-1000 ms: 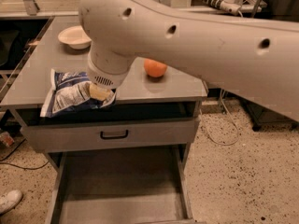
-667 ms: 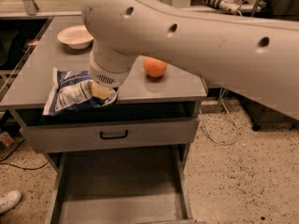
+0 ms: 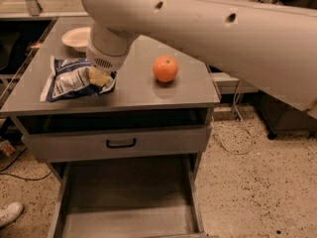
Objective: Pick blue chip bag from middle drawer and place on counter
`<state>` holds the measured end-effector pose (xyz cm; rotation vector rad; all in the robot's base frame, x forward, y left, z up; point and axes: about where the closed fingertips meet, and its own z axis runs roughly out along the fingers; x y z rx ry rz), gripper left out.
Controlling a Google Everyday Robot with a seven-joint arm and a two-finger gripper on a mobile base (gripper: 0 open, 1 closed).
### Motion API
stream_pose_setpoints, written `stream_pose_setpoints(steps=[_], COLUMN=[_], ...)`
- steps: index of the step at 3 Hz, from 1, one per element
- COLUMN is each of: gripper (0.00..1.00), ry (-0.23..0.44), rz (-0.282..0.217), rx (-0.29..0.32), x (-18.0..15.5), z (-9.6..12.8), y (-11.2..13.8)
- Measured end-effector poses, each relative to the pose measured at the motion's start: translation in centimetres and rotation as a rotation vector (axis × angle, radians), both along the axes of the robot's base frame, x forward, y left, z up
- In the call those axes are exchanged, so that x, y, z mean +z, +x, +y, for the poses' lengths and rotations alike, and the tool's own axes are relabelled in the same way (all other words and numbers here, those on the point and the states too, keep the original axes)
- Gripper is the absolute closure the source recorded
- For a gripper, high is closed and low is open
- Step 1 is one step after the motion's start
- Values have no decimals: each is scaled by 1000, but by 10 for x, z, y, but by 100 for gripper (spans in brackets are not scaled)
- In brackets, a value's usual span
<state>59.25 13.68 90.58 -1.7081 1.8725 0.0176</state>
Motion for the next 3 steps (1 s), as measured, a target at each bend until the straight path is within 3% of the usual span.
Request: stream_pose_setpoints(steps=[1,3], gripper=[100,100], ry=[2,-14], rz=[17,71], rx=[7,20], x=[-5,-31], z=[13,31], y=[28,60])
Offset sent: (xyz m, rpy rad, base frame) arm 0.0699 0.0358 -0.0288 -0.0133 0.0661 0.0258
